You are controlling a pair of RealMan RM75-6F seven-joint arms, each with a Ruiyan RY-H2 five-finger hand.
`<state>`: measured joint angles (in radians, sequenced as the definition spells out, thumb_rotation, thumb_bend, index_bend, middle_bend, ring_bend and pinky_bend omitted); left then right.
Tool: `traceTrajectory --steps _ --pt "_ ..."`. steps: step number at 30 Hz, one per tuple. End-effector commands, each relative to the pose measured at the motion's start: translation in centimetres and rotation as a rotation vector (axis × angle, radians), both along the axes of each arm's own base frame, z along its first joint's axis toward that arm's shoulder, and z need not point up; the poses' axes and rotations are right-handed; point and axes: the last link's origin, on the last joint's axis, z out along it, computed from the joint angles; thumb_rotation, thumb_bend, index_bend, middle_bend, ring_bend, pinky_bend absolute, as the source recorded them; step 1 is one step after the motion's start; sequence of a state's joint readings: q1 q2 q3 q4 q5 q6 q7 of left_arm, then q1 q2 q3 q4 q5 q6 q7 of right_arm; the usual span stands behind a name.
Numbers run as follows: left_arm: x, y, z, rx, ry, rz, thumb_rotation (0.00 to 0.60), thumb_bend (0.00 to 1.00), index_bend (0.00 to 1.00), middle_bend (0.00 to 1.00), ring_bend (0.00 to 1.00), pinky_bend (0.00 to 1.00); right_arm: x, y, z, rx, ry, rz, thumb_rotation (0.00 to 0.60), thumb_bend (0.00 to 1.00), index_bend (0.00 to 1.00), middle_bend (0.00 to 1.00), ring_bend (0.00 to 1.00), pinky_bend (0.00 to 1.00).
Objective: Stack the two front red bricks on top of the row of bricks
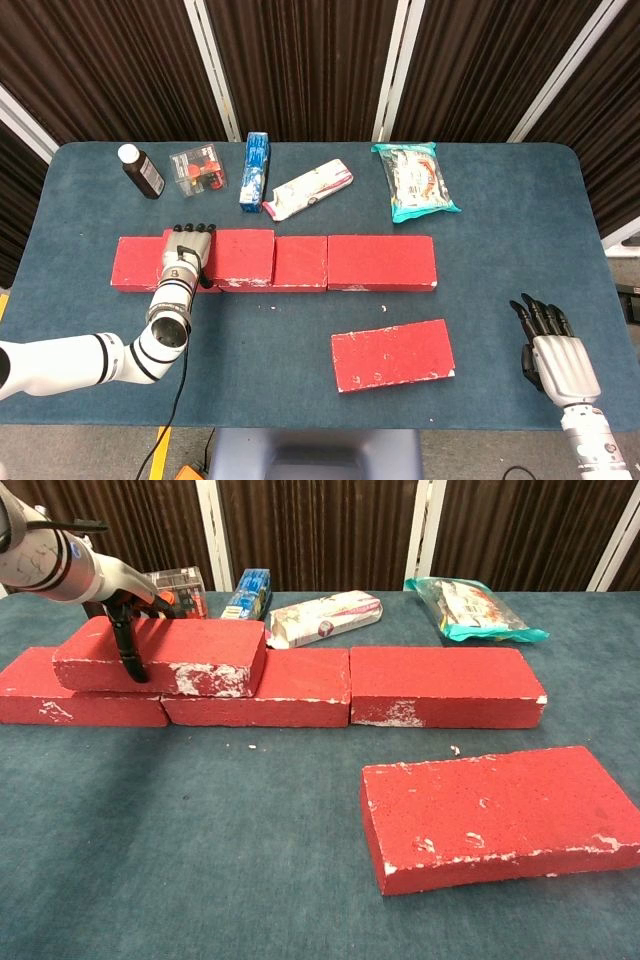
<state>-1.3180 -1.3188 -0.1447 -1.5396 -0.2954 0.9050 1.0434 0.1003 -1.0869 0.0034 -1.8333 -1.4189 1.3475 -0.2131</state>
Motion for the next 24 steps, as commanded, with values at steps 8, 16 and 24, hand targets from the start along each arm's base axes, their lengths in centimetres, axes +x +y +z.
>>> traceTrajectory --steps 8,16,24 --pt "0.15 0.0 -0.06 0.002 0.002 -0.003 0.6 0.19 0.0 0.0 0.0 0.01 -0.02 -0.06 0.03 -0.006 0.0 -0.004 0.6 0.84 0.05 0.0 0.0 0.0" --pt "0.24 -0.1 -0.19 0.001 0.007 -0.003 0.6 0.19 0.0 0.0 0.0 0.01 -0.02 -0.04 0.04 -0.006 0.0 -0.006 0.6 0.84 0.05 0.0 0.0 0.0" --pt "0.17 -0.02 -0.12 0.005 0.011 -0.009 0.6 0.19 0.0 0.0 0.0 0.01 -0.02 -0.06 -0.01 -0.006 0.002 -0.007 0.6 0.84 0.05 0.0 0.0 0.0"
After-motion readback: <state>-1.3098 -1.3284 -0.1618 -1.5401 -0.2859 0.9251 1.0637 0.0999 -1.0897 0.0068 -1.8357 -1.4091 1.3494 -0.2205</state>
